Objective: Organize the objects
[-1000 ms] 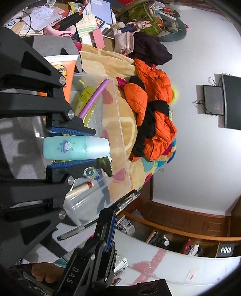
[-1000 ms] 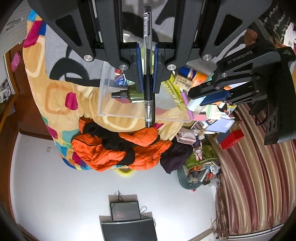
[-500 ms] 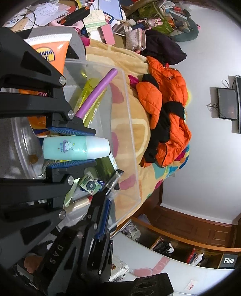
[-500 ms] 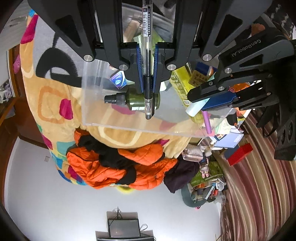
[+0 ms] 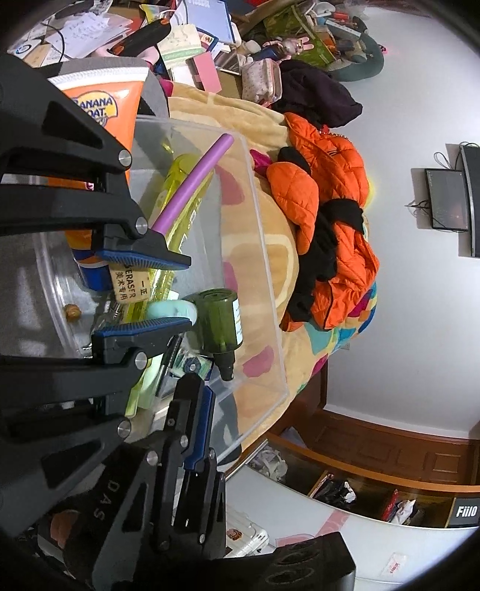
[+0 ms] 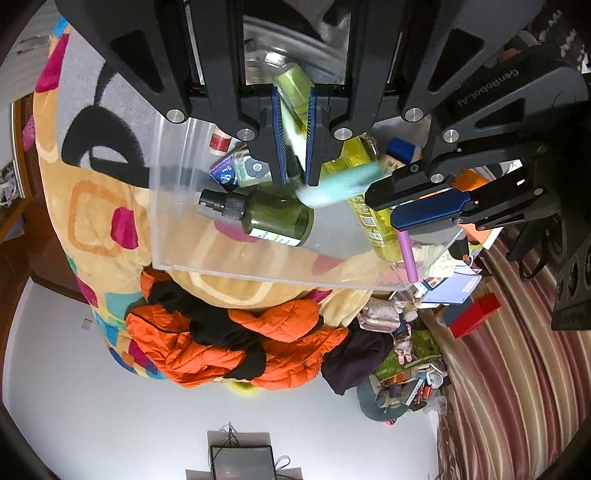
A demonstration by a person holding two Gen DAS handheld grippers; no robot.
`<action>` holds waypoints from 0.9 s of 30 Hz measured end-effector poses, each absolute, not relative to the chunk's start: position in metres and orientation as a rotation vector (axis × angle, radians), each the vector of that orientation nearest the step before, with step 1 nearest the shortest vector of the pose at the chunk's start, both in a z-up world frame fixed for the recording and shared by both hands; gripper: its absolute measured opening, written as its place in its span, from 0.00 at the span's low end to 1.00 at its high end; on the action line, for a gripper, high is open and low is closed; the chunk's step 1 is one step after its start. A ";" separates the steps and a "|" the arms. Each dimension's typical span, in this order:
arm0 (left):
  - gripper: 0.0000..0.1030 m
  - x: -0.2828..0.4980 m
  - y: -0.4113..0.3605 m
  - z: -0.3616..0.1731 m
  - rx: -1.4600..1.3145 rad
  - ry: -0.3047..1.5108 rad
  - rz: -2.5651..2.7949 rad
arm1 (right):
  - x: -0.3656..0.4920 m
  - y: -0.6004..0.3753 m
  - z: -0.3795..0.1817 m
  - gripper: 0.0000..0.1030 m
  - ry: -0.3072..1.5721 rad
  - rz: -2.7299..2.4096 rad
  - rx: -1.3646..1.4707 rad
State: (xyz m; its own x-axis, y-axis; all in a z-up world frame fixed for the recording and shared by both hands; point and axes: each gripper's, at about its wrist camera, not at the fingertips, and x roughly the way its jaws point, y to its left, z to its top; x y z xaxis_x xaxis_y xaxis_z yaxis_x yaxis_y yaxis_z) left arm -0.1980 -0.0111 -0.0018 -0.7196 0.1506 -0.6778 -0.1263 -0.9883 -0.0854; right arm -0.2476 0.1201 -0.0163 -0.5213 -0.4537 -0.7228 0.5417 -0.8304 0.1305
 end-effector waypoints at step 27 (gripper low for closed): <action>0.75 -0.121 -0.018 0.016 -0.997 -0.049 2.880 | -0.163 0.154 0.016 0.60 0.184 -2.424 0.844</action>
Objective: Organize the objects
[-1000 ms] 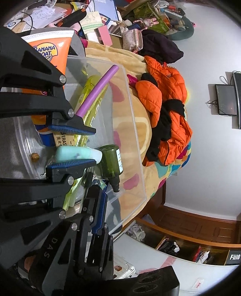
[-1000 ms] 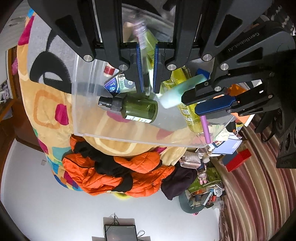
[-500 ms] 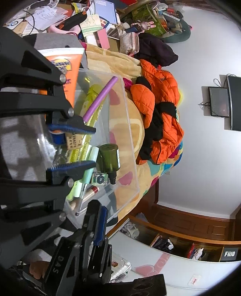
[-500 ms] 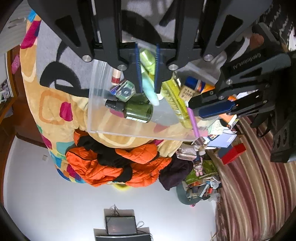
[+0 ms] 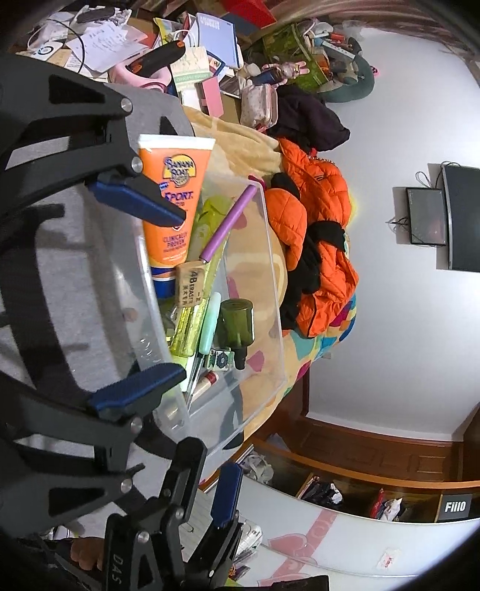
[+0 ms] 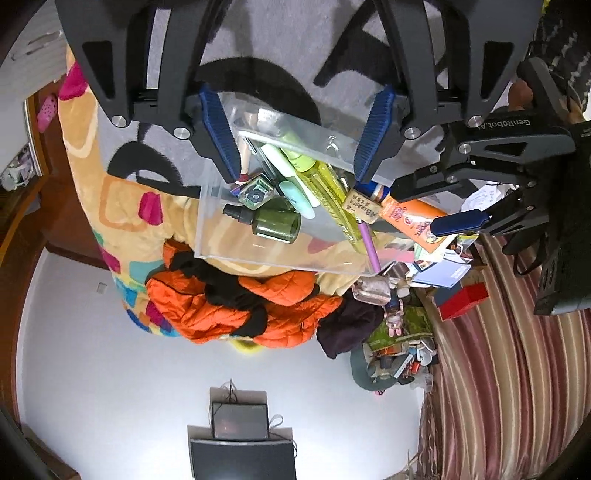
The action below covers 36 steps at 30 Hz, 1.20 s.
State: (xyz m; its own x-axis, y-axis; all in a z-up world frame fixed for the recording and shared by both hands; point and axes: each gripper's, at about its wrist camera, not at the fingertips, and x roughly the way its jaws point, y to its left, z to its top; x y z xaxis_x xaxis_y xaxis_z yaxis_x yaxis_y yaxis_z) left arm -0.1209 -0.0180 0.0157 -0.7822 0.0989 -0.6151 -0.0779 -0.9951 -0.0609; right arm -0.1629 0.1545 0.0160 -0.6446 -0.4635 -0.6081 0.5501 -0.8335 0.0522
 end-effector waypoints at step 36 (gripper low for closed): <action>0.93 -0.075 0.000 0.003 -0.930 -0.099 2.913 | -0.121 0.183 -0.002 0.81 0.128 -2.506 0.837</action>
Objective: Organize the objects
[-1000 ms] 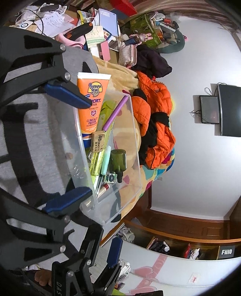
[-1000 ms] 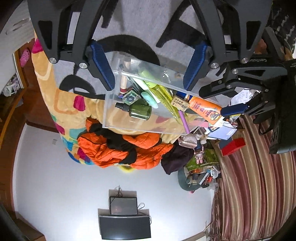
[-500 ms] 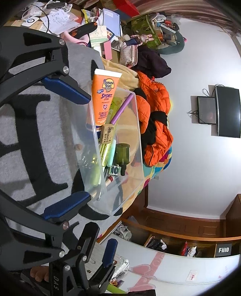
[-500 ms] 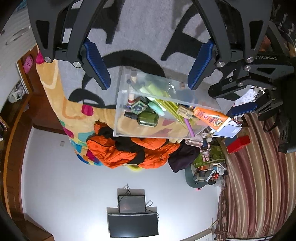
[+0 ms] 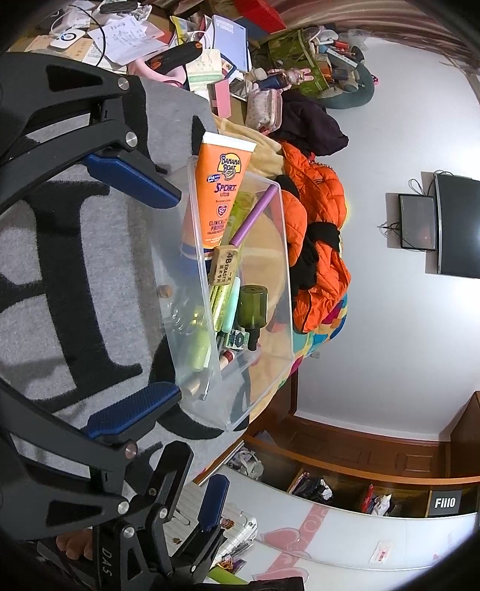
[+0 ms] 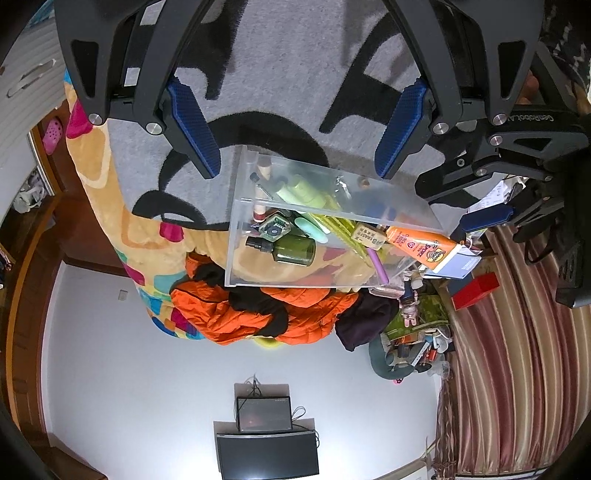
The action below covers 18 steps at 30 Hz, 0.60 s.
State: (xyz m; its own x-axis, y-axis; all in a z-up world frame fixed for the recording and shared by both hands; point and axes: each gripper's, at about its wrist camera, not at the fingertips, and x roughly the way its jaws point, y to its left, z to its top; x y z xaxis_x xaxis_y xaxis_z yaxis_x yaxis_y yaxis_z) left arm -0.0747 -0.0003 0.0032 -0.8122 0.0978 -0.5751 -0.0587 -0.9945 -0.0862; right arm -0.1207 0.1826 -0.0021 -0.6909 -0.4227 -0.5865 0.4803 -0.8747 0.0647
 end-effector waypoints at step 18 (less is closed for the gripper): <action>0.94 -0.073 0.000 0.003 -0.931 -0.102 2.916 | -0.119 0.180 -0.004 0.81 0.122 -2.495 0.843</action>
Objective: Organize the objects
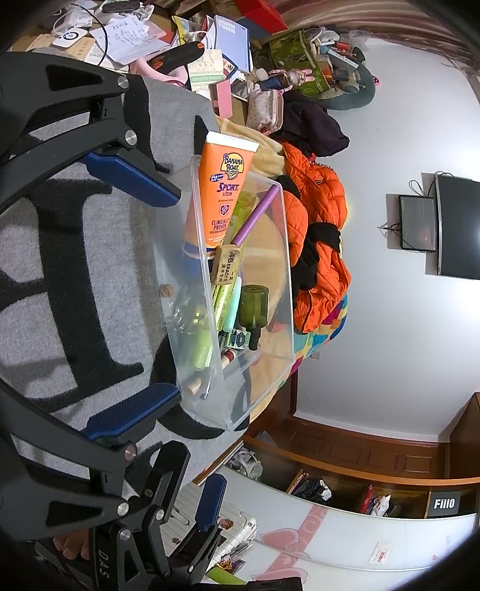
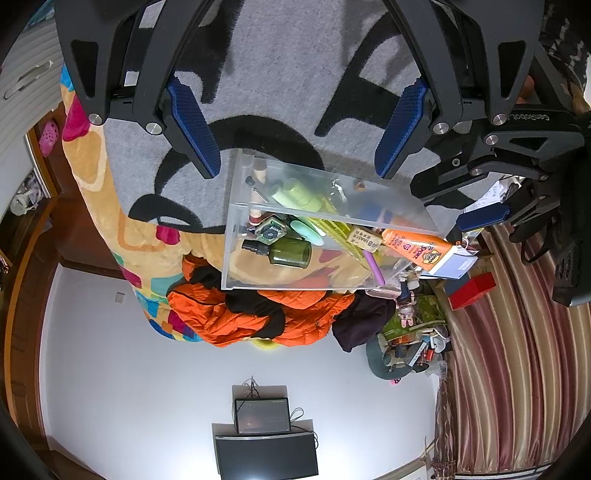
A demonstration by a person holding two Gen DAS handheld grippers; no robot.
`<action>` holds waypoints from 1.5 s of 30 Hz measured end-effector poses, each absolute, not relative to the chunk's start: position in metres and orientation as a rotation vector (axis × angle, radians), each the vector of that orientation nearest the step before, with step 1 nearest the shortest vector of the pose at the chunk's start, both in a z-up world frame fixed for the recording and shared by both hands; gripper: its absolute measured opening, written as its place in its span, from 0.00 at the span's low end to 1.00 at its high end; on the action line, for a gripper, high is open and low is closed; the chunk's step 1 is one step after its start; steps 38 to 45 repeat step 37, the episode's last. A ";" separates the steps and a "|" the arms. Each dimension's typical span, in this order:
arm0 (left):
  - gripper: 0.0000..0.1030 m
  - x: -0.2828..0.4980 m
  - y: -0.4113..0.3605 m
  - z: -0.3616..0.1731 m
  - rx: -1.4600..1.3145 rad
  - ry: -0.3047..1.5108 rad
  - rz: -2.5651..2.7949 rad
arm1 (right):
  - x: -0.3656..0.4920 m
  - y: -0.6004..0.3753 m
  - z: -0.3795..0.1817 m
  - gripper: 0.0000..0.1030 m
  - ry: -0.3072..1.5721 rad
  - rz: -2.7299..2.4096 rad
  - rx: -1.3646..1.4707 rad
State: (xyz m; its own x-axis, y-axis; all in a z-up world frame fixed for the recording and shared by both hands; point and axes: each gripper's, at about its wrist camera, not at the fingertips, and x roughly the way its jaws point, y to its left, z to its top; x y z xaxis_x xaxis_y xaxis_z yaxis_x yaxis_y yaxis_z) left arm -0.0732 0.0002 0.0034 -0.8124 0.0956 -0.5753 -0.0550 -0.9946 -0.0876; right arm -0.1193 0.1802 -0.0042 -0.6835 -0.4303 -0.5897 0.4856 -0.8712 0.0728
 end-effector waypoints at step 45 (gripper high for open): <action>0.97 -0.068 0.005 0.003 -0.919 -0.109 2.912 | -0.117 0.181 -0.004 0.81 0.083 -2.484 0.857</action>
